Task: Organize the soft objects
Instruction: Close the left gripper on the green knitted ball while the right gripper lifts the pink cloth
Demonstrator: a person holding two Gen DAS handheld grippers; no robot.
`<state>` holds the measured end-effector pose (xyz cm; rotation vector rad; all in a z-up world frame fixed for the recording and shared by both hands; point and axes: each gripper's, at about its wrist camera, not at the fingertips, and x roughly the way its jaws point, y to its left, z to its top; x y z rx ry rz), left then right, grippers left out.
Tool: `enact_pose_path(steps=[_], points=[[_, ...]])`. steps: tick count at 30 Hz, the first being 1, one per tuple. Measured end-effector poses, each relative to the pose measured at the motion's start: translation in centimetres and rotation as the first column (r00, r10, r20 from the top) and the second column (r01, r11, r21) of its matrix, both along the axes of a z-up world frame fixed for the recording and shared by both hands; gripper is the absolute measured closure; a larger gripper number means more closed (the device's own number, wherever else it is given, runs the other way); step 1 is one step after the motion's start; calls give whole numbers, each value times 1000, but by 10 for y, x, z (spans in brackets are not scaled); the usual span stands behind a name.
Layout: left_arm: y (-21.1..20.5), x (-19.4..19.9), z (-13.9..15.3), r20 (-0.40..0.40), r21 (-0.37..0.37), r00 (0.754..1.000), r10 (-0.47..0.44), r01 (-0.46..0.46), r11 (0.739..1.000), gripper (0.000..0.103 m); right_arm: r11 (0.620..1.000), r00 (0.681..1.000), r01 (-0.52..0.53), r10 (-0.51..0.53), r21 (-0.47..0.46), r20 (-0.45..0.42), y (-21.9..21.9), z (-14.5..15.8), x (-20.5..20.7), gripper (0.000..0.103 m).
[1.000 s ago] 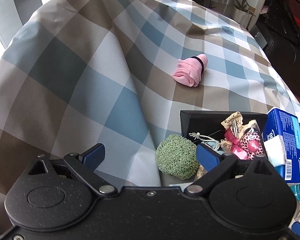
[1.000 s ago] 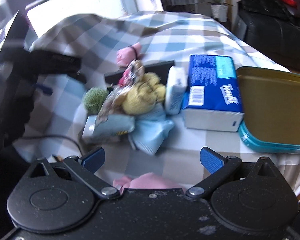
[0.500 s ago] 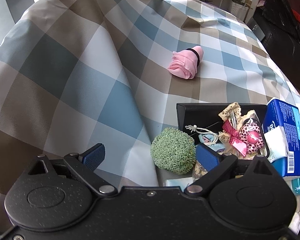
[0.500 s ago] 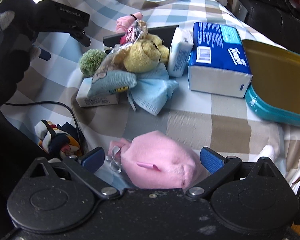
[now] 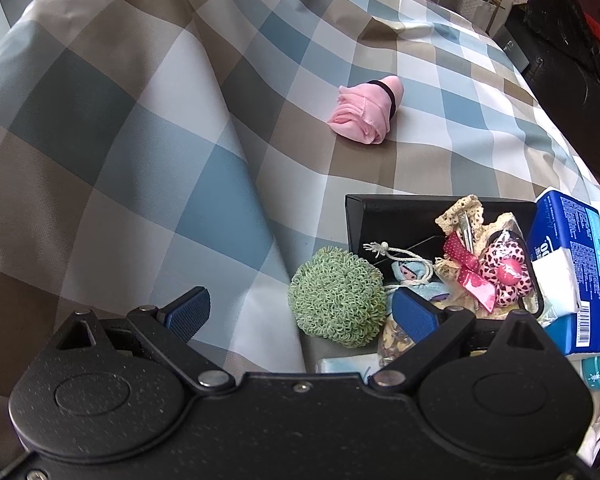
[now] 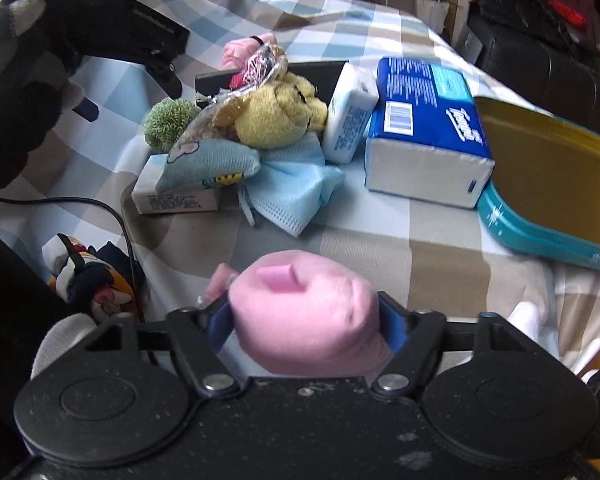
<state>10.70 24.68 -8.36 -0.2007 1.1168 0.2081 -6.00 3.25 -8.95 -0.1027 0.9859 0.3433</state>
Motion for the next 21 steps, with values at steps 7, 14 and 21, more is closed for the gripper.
enact_pose_path(steps=[7, 14, 21], points=[[-3, 11, -13, -38, -19, 999, -8, 8, 1000, 8, 1000, 1000, -2, 2, 14, 8, -2, 1, -3, 34], [-3, 20, -26, -64, -45, 998, 5, -8, 999, 11, 1000, 1000, 0, 0, 25, 9, -4, 1, -5, 34], [-4, 16, -23, -45, -92, 999, -10, 6, 996, 47, 999, 1000, 13, -13, 40, 11, -7, 3, -4, 36]])
